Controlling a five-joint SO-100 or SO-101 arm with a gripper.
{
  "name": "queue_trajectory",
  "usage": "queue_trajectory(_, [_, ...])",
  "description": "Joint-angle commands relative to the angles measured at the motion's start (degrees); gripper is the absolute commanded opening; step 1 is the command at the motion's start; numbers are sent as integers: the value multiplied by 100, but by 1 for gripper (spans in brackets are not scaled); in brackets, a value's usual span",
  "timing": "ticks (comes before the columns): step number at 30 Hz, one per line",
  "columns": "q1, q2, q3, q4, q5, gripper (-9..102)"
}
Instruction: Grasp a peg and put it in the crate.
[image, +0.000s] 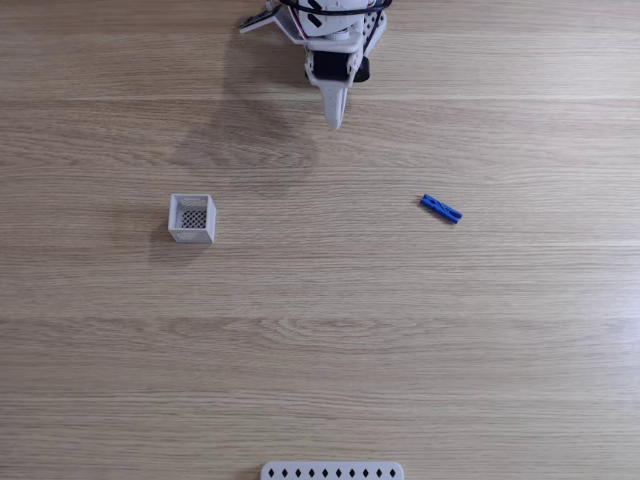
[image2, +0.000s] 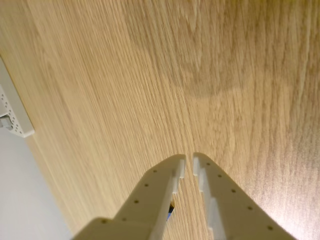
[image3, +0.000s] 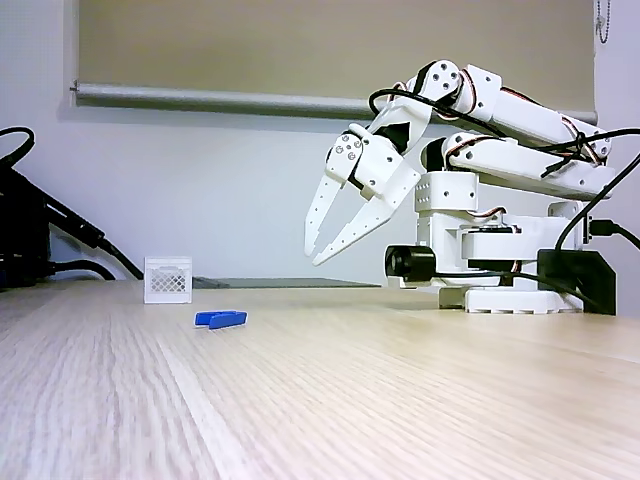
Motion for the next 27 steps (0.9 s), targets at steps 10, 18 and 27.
queue_trajectory(10, [-176,-2013,-817,-563,-765,-1])
queue_trajectory(18, [-229,-5256,-2936,-1292,-3973,0])
queue_trajectory(27, [-272,-7444,-4579,-1397,-10644,-1])
